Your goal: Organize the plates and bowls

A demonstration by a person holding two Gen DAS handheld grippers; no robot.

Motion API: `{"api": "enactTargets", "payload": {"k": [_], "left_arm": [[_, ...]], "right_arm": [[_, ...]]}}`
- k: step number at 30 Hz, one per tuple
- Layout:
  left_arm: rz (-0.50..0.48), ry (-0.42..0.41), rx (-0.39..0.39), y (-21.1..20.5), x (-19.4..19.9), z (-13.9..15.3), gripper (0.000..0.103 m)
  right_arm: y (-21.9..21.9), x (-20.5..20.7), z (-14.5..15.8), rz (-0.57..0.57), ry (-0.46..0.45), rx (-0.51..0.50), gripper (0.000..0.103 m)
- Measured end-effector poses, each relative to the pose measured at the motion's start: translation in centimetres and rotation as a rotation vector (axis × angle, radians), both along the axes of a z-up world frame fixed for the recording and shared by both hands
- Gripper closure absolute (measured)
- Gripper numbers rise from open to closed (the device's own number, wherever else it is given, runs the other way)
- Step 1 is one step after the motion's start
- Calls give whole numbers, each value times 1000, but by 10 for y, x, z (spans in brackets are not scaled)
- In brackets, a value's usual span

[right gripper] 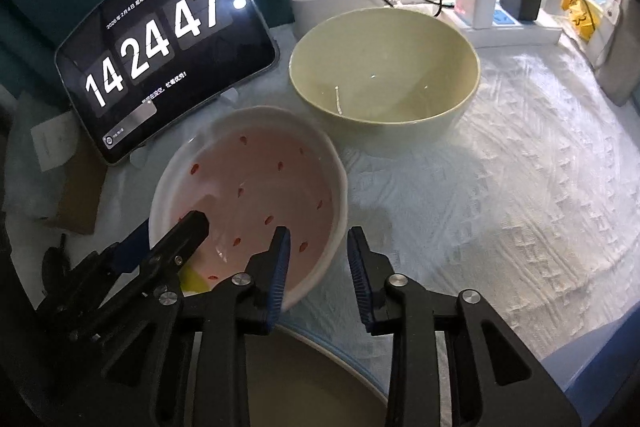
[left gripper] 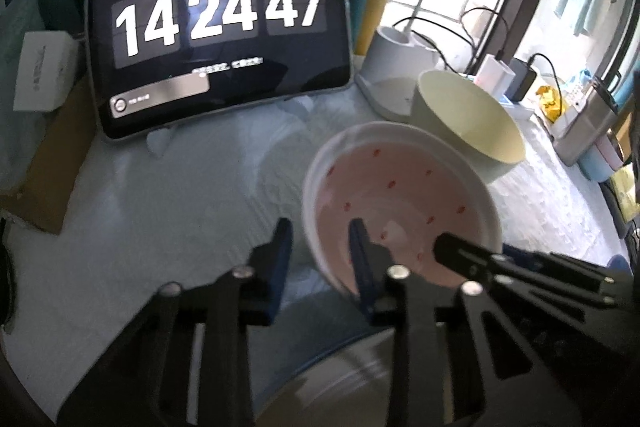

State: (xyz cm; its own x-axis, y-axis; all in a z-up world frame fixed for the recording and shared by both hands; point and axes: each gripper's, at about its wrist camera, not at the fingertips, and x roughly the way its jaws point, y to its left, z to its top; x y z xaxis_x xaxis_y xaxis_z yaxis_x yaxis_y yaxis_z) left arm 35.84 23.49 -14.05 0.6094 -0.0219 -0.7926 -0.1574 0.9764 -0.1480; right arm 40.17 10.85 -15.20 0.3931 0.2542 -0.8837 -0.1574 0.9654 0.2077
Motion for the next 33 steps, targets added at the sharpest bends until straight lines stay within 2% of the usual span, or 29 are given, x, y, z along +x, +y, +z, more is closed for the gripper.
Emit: {"api": "enactTargets", "payload": {"k": [10, 33], "left_arm": [[12, -6, -2, 0, -2, 2, 81], [24, -104, 37, -21, -42, 50, 81]], "right_arm": [[0, -7, 8, 8, -60, 8, 79], [-11, -42, 63, 25, -166, 49, 79]]}}
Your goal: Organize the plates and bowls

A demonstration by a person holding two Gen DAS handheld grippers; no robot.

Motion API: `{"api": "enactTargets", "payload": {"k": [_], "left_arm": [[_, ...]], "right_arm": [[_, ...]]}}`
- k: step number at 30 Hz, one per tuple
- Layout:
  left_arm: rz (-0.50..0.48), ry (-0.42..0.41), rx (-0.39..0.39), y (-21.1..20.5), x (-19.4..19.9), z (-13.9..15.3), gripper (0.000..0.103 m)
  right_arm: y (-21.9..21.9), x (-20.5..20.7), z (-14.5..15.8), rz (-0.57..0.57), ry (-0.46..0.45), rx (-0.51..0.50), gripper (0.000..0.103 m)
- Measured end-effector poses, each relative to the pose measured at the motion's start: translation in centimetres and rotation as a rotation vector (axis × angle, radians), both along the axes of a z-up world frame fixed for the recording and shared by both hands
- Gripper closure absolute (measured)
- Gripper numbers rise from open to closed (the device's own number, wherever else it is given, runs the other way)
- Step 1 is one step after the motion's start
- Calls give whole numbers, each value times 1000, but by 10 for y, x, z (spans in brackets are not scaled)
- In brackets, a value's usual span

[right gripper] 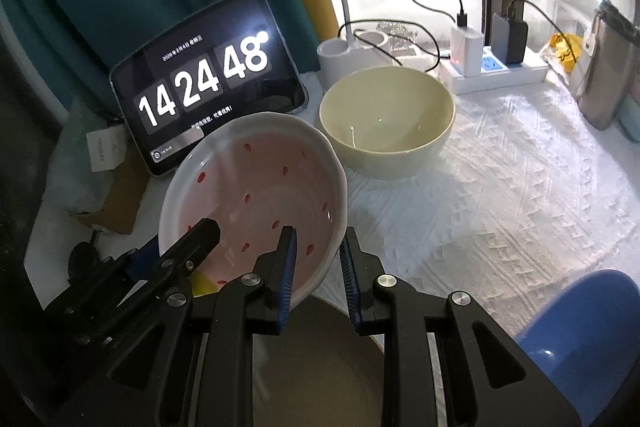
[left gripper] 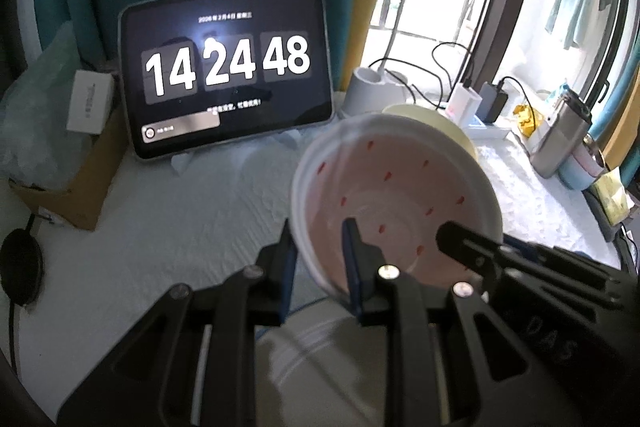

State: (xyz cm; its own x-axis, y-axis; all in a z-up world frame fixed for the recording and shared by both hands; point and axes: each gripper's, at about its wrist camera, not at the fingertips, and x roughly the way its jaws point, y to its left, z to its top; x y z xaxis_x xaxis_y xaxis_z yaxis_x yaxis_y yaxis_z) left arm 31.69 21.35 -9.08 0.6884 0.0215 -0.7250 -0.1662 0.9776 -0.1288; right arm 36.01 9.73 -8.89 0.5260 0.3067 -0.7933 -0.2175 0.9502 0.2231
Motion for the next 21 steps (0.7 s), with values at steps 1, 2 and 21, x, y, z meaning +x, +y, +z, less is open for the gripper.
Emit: {"api": "enactTargets", "payload": {"k": [1, 2, 21], "left_arm": [[0, -5, 0, -2, -2, 2, 81], [-1, -8, 1, -3, -3, 4, 81], [-17, -54, 8, -36, -35, 28, 81]], "right_arm": [[-1, -1, 1, 0, -4, 0, 79], [-3, -3, 4, 0, -9, 1, 79], [-32, -39, 26, -8, -48, 22, 79]]}}
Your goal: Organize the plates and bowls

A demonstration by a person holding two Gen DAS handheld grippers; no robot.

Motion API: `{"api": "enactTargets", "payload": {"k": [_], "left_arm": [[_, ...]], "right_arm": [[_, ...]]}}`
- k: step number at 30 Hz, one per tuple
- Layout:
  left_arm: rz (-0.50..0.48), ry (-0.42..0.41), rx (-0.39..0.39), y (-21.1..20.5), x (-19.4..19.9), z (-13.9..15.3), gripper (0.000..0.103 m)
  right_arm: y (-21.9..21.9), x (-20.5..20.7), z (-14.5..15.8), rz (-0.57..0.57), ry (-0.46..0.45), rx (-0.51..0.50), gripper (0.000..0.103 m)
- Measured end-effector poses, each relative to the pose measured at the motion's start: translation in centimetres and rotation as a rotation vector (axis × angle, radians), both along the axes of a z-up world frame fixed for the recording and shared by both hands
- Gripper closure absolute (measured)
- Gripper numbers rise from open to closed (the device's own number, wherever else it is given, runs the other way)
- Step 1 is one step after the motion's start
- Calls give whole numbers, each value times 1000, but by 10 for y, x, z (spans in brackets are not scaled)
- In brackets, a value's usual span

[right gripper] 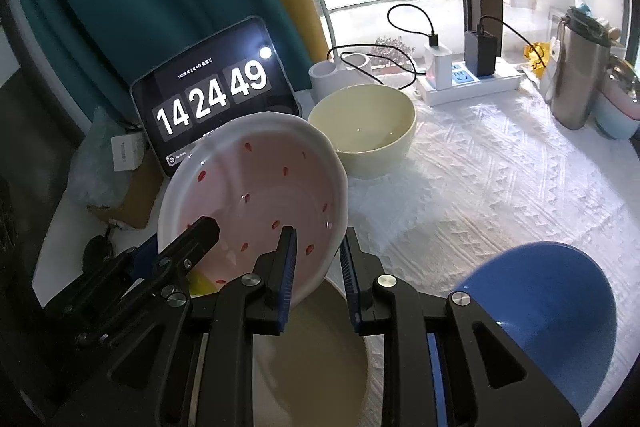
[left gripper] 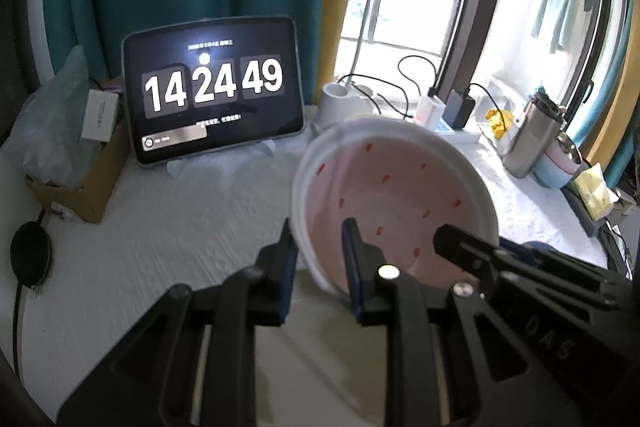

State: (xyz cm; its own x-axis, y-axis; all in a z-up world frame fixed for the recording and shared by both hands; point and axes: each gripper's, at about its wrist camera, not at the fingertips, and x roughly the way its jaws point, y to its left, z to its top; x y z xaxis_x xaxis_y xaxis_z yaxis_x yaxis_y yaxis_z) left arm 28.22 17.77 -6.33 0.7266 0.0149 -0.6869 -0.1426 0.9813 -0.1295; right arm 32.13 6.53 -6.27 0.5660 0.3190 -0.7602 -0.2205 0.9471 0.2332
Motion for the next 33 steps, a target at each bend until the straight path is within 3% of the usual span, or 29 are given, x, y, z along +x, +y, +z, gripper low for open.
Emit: {"api": "enactTargets", "payload": {"k": [33], "left_arm": [[-100, -27, 26, -76, -28, 23, 80]], "right_arm": [[-78, -45, 26, -80, -52, 38, 79]]}}
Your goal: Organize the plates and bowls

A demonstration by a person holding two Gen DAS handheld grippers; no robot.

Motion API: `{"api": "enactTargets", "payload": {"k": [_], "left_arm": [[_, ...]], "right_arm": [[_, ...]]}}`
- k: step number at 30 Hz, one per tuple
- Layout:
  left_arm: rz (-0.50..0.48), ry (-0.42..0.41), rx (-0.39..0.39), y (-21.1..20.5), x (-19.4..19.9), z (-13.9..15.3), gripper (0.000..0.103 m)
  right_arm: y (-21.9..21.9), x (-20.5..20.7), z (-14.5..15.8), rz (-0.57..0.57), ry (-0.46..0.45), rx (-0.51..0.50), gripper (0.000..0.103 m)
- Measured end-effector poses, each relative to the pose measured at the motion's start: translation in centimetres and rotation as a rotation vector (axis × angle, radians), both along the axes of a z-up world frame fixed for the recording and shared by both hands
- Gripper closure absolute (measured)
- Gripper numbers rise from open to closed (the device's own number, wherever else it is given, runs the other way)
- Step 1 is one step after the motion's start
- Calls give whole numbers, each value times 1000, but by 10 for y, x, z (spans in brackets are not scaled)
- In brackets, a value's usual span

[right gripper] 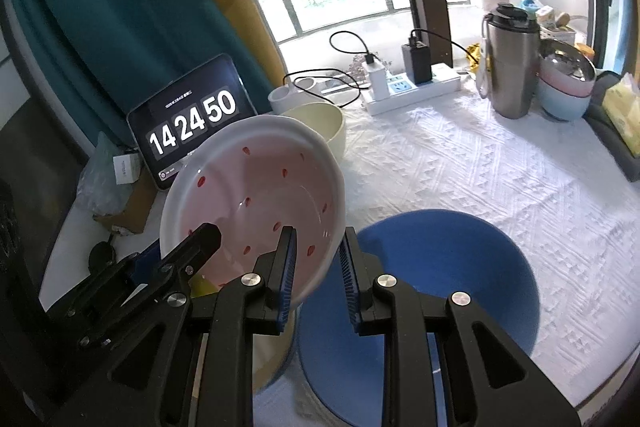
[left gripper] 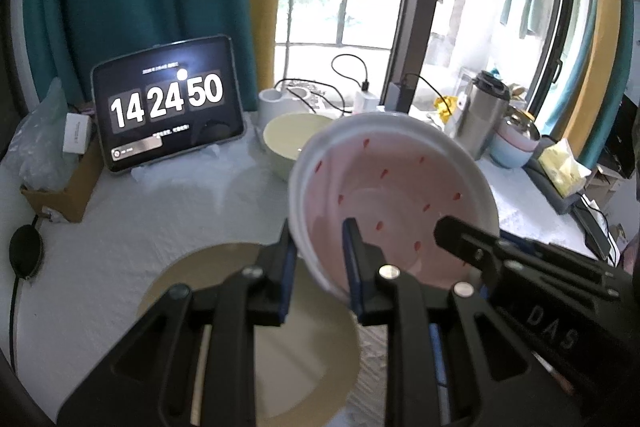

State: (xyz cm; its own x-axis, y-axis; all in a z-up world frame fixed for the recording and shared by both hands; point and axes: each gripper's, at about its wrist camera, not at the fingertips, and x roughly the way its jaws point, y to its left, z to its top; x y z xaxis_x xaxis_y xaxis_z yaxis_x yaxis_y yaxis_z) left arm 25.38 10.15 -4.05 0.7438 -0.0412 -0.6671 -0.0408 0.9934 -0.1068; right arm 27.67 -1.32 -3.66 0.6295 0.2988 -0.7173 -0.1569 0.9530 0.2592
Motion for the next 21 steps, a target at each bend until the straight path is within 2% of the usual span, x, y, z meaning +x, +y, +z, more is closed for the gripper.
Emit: {"api": "enactTargets", "payload": {"k": [21], "left_arm": [[-58, 16, 0, -50, -23, -9, 80]], "right_arm": [[-50, -36, -8, -54, 9, -1, 79]]}}
